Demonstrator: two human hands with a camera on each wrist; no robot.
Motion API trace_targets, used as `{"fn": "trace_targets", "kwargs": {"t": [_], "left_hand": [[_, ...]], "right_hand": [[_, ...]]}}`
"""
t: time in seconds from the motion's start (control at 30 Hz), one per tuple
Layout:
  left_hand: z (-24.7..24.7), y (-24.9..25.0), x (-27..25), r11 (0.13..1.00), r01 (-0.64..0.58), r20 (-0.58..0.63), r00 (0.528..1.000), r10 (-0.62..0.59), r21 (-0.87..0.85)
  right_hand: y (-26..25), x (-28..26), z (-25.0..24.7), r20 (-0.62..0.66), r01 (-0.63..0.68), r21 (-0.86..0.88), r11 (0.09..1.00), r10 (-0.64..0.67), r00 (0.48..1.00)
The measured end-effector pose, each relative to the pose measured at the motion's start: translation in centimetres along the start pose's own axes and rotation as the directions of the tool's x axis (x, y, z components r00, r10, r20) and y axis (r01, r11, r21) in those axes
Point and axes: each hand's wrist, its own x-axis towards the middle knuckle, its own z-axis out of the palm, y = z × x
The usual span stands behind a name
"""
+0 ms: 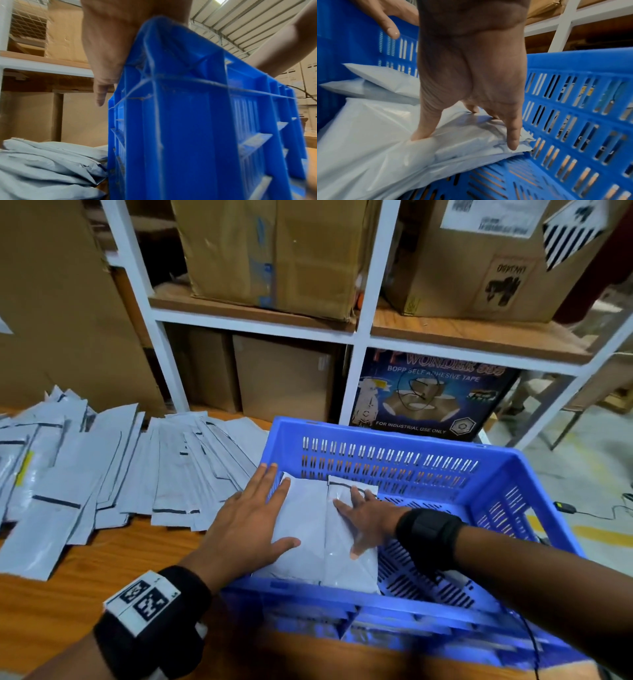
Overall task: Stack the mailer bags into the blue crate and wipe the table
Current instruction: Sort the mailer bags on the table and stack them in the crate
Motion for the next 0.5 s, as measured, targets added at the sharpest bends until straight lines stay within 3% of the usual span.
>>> {"fn": "trace_targets", "kwargs": {"t": [0.13,0.3,0.5], "left_hand": [[-0.4,-0.1,0.0,0.999,-0.031,0.013,0.999,0.031,-0.024],[-0.8,-0.4,0.2,0.997,-0.077,0.047,0.996,0.079,-0.026],[-1.2,-1.5,0.8,0.967,-0.094,0.153,0.979,0.133,-0.235]], "right_hand": [[0.8,-1.2,-3.1,-0.026,-0.012,0.070,0.997,0.013,1.000],[1.2,-3.9,-6.8,-0.158,-0.070,0.168,0.983,0.097,0.983],[-1.0,-9.8,-9.7,-0.319,-0.058,0.247,0.967,0.138,0.938]]}}
